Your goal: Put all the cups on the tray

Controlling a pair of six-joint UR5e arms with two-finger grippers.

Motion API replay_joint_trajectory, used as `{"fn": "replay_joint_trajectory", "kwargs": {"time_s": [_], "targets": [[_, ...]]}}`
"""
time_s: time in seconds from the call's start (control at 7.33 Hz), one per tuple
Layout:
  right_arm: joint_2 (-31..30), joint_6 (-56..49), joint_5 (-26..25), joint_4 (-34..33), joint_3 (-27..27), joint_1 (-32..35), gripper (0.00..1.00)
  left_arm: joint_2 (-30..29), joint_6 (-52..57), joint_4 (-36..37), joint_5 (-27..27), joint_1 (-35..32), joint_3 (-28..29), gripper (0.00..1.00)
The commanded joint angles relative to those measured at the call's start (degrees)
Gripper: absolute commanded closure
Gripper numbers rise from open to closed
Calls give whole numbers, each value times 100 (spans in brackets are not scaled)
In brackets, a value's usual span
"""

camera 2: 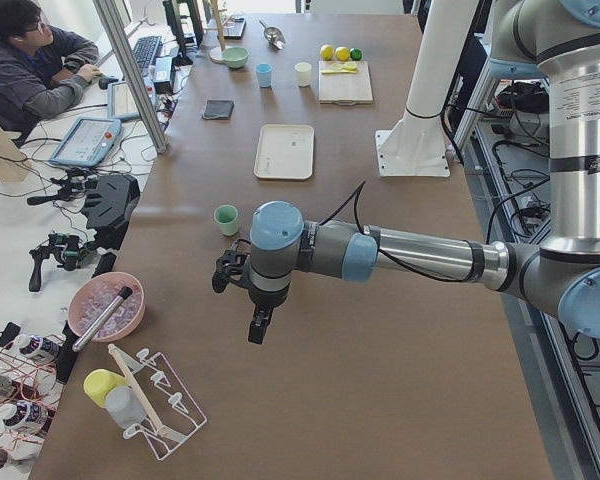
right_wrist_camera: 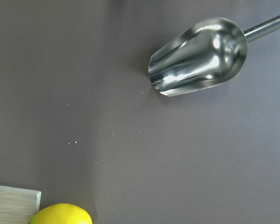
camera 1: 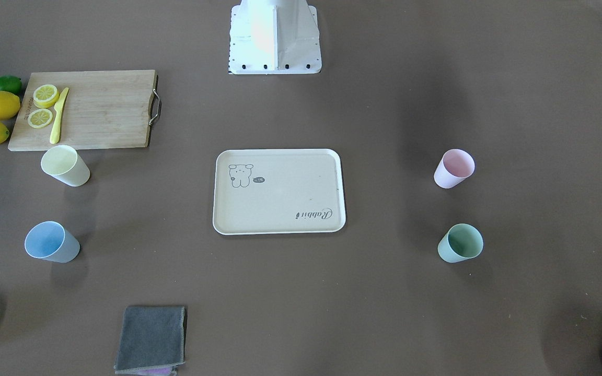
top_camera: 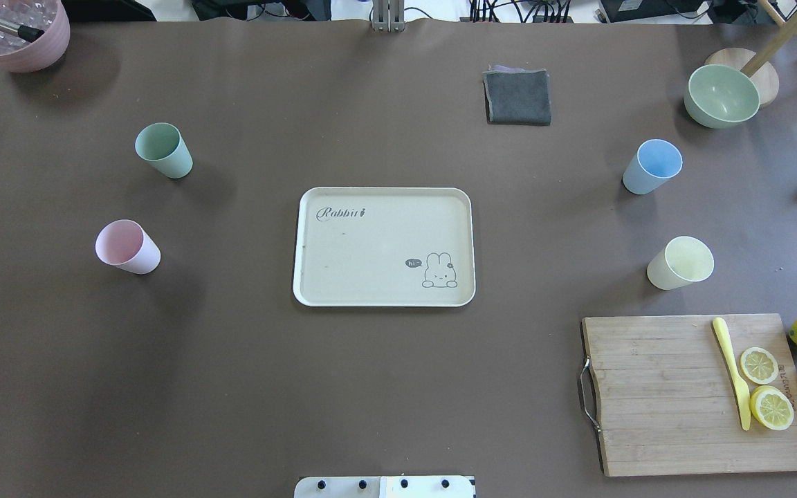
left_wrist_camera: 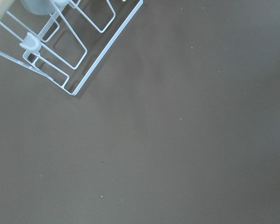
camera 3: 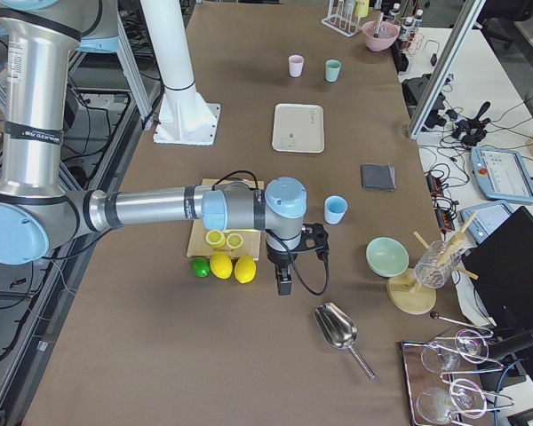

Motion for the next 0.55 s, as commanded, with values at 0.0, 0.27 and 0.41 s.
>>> {"fn": "replay_joint_trajectory", "kwargs": {"time_s": [0.0,0.27,0.41], "targets": [[92,4,-30,1012,-55,7,0,-290,-11,-1042,92,-3,184,2],[336,39,-230,1447,-3,7,0,-407,-614,-1205,-117,-12,309,2],[590,170,-258,1353,-46,-10,0,-415,-609,-1215,-422,-12,292,2]]}}
